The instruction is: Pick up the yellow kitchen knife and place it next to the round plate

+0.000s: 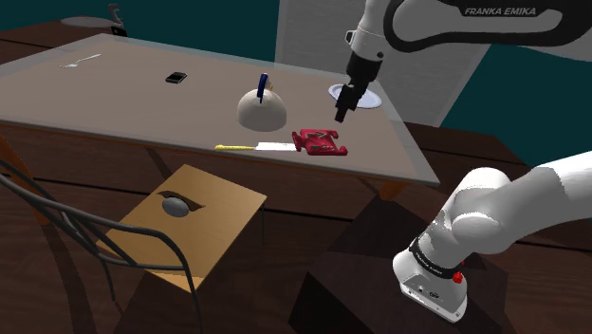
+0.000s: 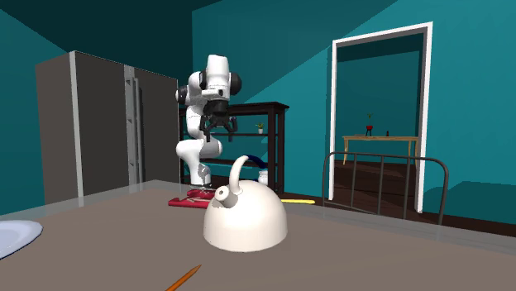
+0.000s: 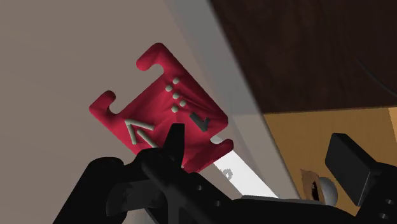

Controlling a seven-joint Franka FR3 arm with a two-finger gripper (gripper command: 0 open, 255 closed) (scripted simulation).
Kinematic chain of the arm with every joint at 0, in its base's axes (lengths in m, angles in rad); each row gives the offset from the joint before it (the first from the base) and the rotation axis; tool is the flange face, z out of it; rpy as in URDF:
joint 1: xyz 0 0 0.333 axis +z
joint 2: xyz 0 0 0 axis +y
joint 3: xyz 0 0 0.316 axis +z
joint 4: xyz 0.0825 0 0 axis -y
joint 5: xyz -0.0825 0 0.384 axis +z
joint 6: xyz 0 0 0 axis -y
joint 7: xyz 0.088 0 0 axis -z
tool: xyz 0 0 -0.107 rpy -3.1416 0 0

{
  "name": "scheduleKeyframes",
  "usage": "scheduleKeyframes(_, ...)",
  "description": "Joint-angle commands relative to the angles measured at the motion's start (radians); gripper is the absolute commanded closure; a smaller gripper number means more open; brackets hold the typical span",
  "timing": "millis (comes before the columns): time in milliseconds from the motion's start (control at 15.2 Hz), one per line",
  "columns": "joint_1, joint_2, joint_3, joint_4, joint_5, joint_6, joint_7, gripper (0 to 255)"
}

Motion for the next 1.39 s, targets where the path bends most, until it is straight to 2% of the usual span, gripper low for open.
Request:
scheduleKeyframes(0, 0.016, 0.074, -0.006, 0.018, -0.004, 0.056, -0.05, 0)
scheduleKeyframes(660, 0.082, 0.45, -0.007, 0.211, -0.003, 0.231, -0.283, 0)
scheduleKeyframes(1320, 0.129, 0.807, 0.041, 0.488, -0.017, 0.303, -0.478, 0)
